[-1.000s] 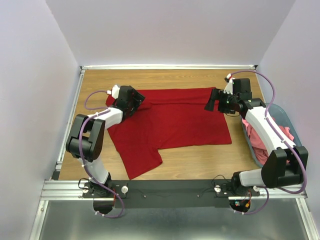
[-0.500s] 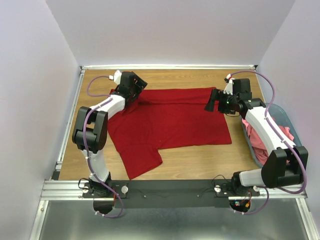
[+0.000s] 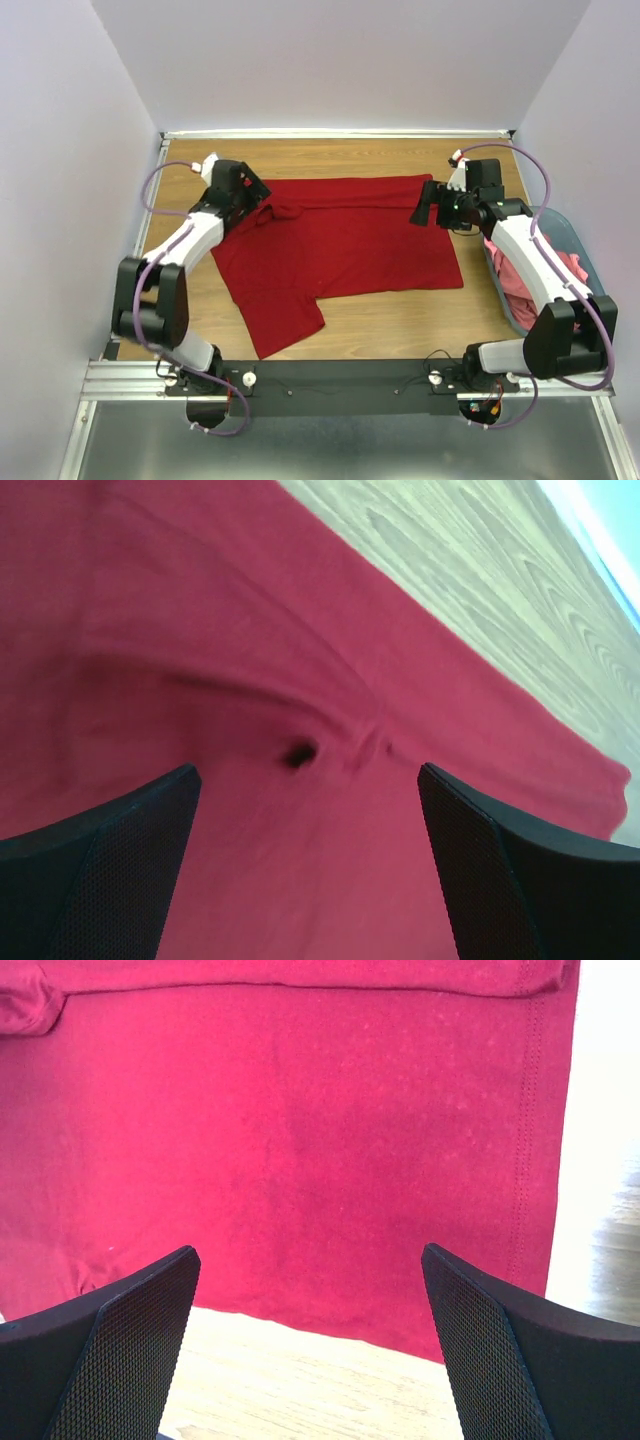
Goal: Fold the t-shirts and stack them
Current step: Fold the tshirt
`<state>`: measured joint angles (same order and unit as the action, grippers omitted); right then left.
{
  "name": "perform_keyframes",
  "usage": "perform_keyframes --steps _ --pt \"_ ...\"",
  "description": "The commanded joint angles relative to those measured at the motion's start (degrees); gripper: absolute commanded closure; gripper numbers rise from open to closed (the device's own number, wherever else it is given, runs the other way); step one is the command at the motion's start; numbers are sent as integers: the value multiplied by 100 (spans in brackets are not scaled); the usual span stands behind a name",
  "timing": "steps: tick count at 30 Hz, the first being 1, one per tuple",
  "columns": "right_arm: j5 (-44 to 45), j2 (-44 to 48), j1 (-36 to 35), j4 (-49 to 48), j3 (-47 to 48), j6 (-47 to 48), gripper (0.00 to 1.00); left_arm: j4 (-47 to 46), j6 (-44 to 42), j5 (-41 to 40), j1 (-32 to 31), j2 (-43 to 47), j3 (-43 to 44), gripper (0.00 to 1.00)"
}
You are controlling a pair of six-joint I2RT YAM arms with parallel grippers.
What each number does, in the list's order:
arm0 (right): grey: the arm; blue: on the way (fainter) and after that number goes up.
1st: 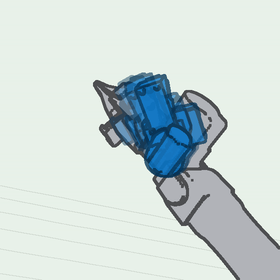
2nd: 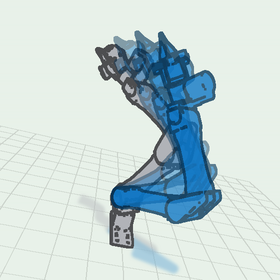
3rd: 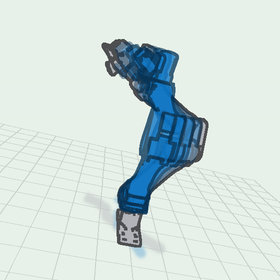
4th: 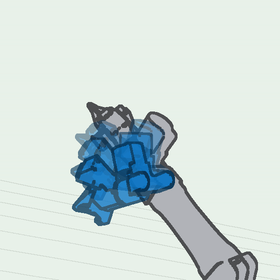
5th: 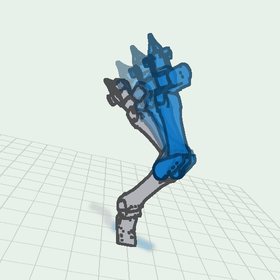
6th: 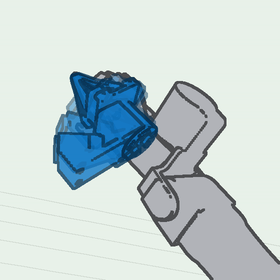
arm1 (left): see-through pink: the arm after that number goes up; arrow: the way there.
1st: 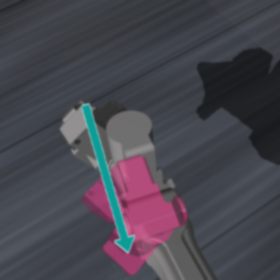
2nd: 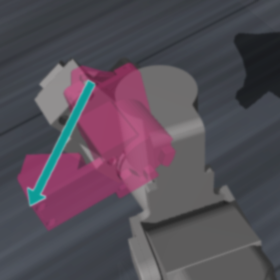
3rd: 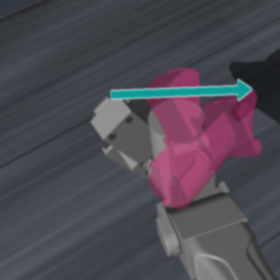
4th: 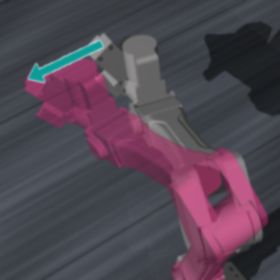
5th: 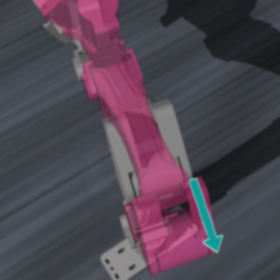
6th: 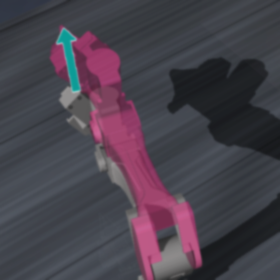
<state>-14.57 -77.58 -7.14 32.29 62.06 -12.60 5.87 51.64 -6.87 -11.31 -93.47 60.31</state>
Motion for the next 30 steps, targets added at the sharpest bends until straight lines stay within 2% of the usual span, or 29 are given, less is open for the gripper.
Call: perform_keyframes --steps 1,2,3,4,5,7,11,16,19,22,30 --pt "-169 112 -7 84 -72 91 1 38 -435 89 462 987 -702 5" --pt "-256 94 -7 84 -63 100 2 -93 -461 220 811 1093 -888 8" --pt "-475 16 2 67 -37 82 3 -373 -496 309 963 1251 -1203 15" --pt "-633 -37 2 49 -10 56 4 -541 -558 466 1086 1278 -1328 19" --pt "-826 -107 -7 -3 16 -40 6 -760 -637 938 1366 1287 -1416 21" --pt "-1319 -336 -120 -345 87 -346 13 -1026 -918 1257 1412 1095 -1444 25" --pt "-1444 -889 -708 -1119 419 -804 29 -1132 -1365 1557 1447 490 -1277 34" --pt "-1496 -2091 -1447 -2268 930 -1524 46 -1149 -1516 1680 1500 49 -1180 35" --pt "-1347 -2655 -1685 -2412 1264 -1728 47 -1123 -1525 1724 1509 -110 -1180 37" --pt "-1303 -3113 -1870 -2465 1186 -1982 47 -1114 -1499 1769 1500 -49 -1259 37" --pt "-891 -3088 -1862 -2465 9 -1948 46 -991 -1674 1768 1518 329 -1435 30"
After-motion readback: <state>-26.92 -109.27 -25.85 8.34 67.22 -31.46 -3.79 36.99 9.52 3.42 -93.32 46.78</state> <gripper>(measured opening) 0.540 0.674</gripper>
